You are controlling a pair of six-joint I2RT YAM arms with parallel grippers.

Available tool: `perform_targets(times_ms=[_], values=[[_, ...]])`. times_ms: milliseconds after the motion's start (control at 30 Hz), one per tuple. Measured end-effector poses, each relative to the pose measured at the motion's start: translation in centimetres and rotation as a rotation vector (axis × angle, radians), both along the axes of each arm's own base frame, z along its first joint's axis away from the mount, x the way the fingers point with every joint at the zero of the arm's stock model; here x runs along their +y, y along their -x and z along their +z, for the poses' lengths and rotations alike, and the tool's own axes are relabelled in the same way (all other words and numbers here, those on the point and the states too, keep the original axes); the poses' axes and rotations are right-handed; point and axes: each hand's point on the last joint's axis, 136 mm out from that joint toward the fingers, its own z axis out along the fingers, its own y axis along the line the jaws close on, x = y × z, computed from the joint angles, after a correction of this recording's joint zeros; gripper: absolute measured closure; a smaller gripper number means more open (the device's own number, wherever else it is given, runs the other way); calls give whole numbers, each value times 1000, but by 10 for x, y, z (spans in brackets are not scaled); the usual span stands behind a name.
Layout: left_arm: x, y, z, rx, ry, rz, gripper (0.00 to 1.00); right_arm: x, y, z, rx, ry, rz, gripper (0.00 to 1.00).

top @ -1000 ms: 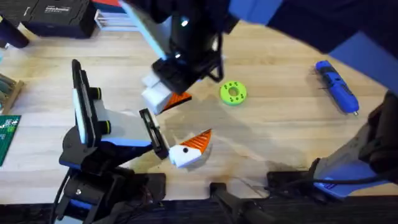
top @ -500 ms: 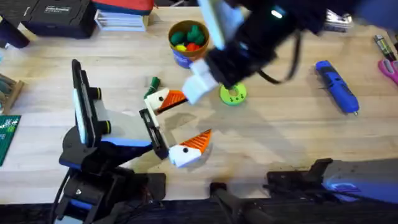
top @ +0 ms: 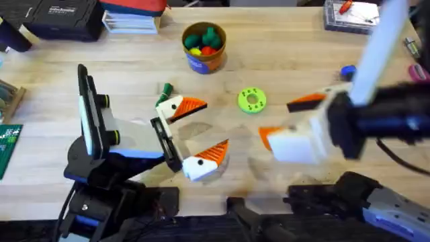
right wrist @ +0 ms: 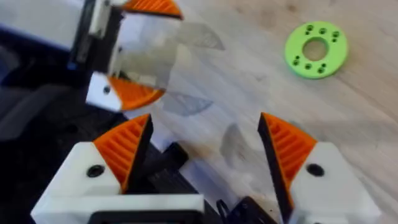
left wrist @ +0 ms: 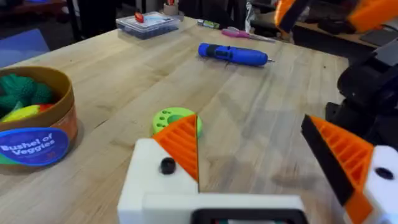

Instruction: Pick up the gripper from the table and insert it into the empty holder that is missing its gripper. Then pick up a screw, insert it into the mounting hole, and use the screwdriver to tighten it. Finally, clean up the table by picking up the vegetable and placing it into the bucket.

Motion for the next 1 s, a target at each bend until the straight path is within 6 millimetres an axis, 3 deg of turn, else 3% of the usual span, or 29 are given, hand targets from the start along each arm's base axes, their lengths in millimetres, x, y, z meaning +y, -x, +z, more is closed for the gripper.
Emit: perform_targets(times_ms=[133, 333, 400, 567, 800, 1000], values=[[0, 0, 0, 0, 0, 0, 16, -5, 20, -1, -61, -32, 103, 8], [0, 0, 0, 1, 0, 0, 16, -7, 29, 2, -135, -34, 200, 8], [0, 0, 0, 0, 0, 0, 211, -6, 29, 1, -143, -30, 214, 7], [0, 0, 0, -7, -3, -1, 952, -6, 28, 1, -153, -25, 226, 7], [0, 0, 0, -7, -3, -1, 988, -15, 12, -6, -153, 35, 140, 8], [0, 0, 0, -7, -3, -1, 988, -40, -31, -20, -115, 113, -52, 9]])
